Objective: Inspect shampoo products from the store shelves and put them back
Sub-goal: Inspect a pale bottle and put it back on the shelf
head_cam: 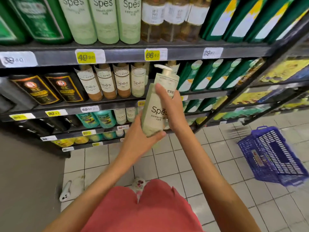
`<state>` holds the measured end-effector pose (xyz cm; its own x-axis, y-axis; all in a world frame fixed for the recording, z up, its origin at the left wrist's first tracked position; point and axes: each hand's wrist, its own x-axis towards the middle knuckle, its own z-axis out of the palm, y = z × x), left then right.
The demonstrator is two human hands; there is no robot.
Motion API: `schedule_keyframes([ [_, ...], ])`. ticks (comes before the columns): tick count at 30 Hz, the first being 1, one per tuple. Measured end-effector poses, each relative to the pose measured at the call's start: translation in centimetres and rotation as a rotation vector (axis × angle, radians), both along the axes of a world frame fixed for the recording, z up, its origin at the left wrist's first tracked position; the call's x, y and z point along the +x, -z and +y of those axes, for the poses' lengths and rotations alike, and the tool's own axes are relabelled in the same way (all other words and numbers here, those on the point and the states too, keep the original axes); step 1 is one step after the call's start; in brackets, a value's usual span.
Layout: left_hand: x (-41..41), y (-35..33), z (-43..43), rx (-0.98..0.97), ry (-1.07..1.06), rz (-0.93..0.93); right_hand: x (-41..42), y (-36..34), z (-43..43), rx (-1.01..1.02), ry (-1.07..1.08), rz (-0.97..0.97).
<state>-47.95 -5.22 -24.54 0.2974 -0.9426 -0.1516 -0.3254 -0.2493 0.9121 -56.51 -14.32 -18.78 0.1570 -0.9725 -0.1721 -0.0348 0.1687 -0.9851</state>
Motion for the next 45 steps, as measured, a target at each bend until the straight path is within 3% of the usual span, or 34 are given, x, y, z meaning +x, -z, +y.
schedule_keyframes([
  [4, -0.9, -0.6, 0.2, -0.124, -0.088, -0.083, 0.2, -1.0, 0.6, 0.059, 0.069, -0.035],
  [9, -0.5, -1.3, 0.6, -0.171, -0.070, -0.051, -0.3, -1.6, 1.3, 0.151, 0.045, -0.147],
  [13, 0.3, -3.3, 0.8, -0.183, 0.046, 0.245, -1.7, -1.9, 1.2, 0.138, -0.169, -0.268],
  [17, 0.5, -4.4, 1.4, -0.130, 0.195, 0.587, -2.5, -1.6, 1.0, 0.248, -0.389, -0.498],
  [22, 1.1, -4.0, 2.2, -0.034, 0.277, 0.777, -3.4, -1.1, 0.3, 0.268, -0.576, -0.618],
  [27, 1.7, -3.2, 2.3, -0.055, 0.248, 0.748, -3.1, -0.7, 0.7, 0.178, -0.476, -0.468],
  [29, 1.2, -3.2, 2.4, -0.074, 0.182, 0.586, -2.7, -0.8, 0.8, 0.153, -0.379, -0.394],
  [33, -0.5, -2.3, 2.0, -0.043, -0.014, 0.082, -1.1, -0.8, 1.2, 0.161, -0.082, -0.139],
  [35, -1.0, -2.2, 1.8, -0.024, -0.075, 0.028, -0.6, -0.4, 1.5, 0.151, -0.060, -0.013],
  [36, -0.9, -2.2, 1.7, -0.025, -0.081, 0.059, -0.6, -0.4, 1.6, 0.170, -0.077, 0.008],
  [38, -0.1, -2.5, 1.8, -0.009, -0.012, 0.316, -1.1, -0.4, 1.4, 0.266, -0.173, -0.077],
  [42, 0.8, -3.7, 3.1, 0.030, 0.203, 1.008, -2.2, -0.4, 1.4, 0.453, -0.470, -0.546],
  [45, 0.8, -3.7, 3.1, 0.000, 0.307, 1.258, -2.7, 0.2, 1.3, 0.536, -0.573, -0.729],
])
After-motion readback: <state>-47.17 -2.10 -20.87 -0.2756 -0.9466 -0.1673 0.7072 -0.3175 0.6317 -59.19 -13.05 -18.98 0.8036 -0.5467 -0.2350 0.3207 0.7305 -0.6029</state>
